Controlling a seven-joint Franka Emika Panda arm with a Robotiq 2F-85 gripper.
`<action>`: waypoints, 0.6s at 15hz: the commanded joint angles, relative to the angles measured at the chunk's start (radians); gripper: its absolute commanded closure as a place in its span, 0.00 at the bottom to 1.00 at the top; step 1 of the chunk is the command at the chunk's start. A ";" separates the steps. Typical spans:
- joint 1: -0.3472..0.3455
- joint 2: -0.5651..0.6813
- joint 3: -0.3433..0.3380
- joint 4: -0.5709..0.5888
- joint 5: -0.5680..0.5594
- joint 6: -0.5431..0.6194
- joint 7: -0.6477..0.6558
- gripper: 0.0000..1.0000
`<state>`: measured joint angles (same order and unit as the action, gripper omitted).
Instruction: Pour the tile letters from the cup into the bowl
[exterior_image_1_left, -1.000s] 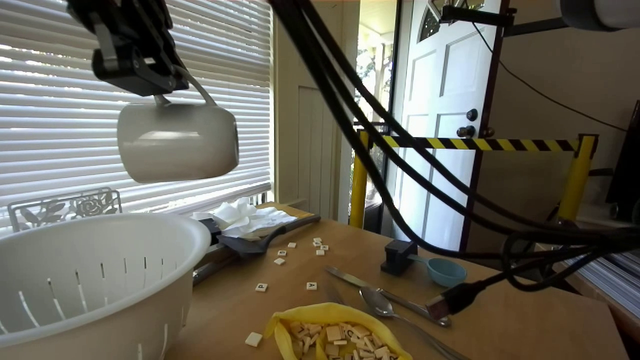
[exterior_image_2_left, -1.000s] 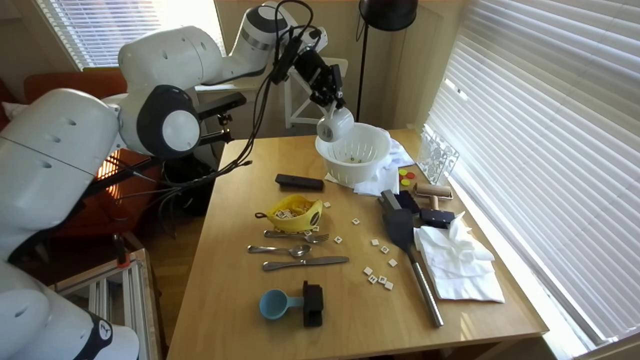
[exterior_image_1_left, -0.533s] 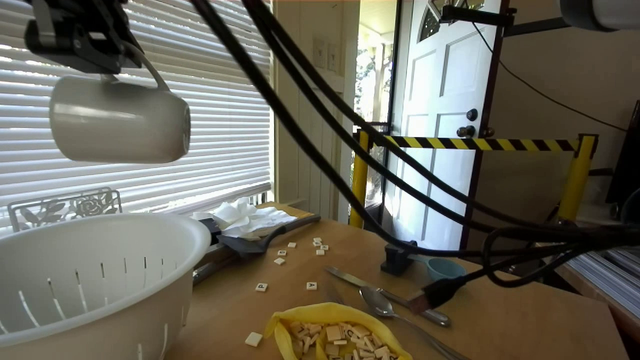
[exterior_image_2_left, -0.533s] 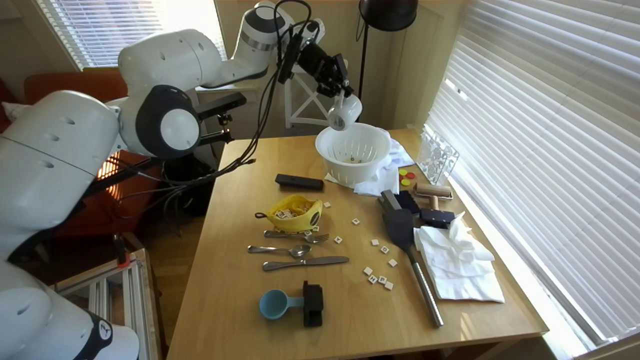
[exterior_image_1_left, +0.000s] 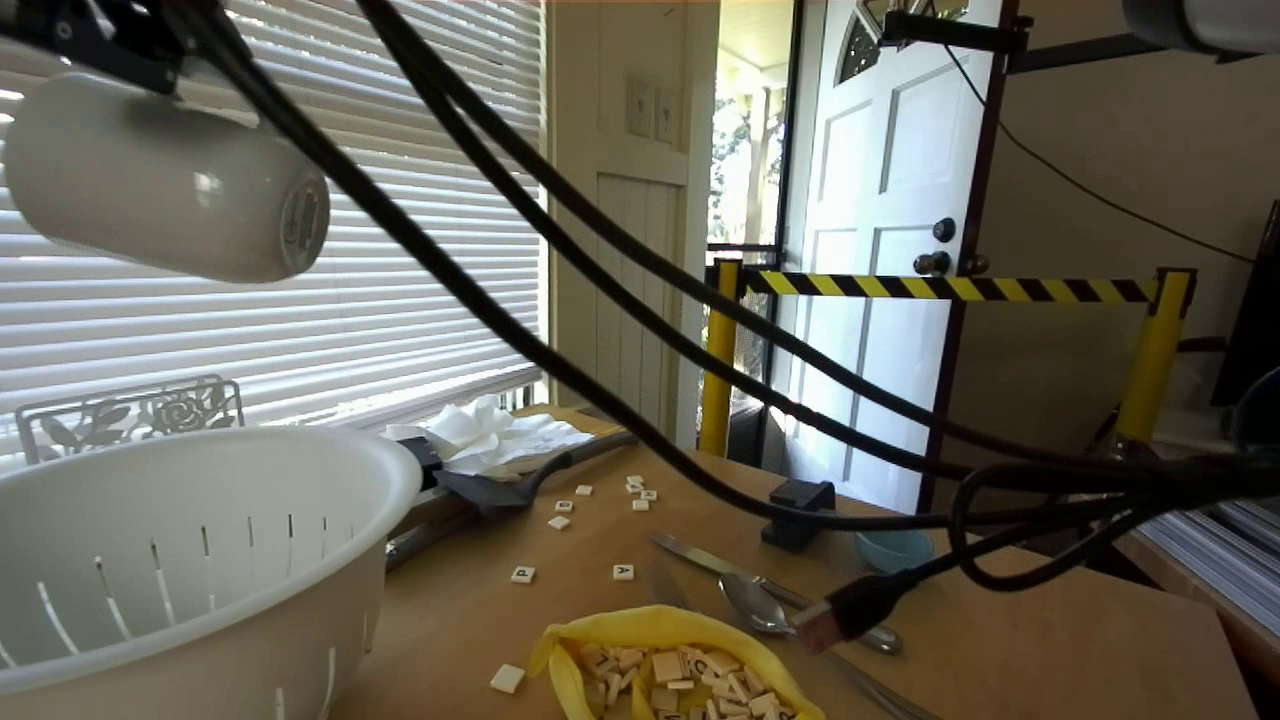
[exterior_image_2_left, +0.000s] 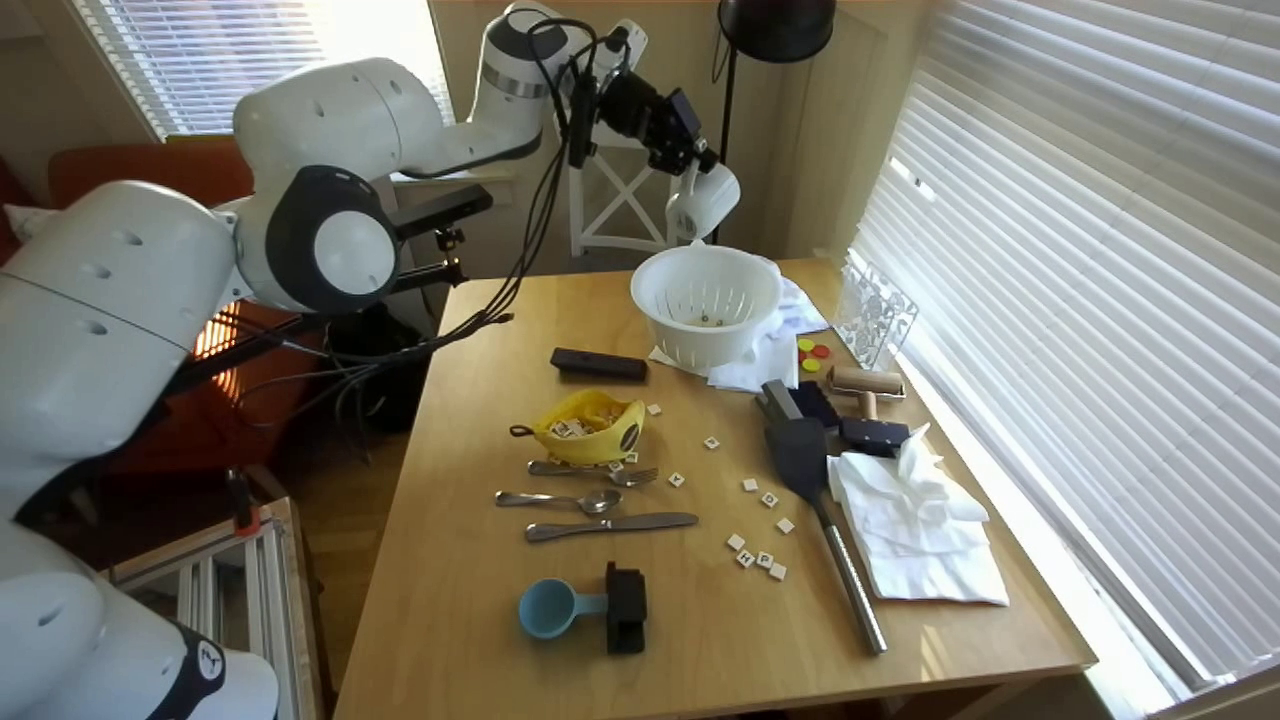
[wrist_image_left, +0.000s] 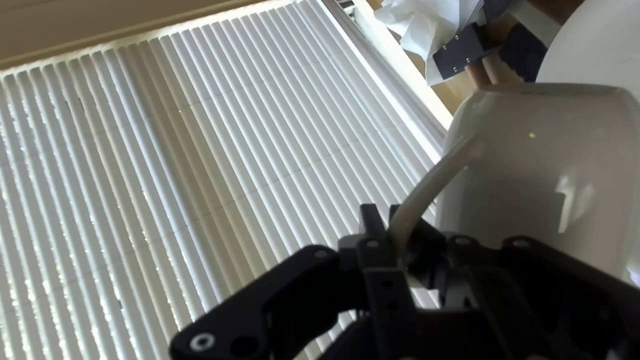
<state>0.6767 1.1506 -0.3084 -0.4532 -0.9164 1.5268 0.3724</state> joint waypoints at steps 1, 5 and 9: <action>0.022 0.003 -0.032 0.020 -0.050 0.006 0.076 0.96; 0.032 0.005 -0.043 0.019 -0.064 -0.003 0.108 0.54; 0.035 0.006 -0.047 0.020 -0.078 -0.008 0.124 0.26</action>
<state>0.7043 1.1505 -0.3386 -0.4532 -0.9516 1.5273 0.4809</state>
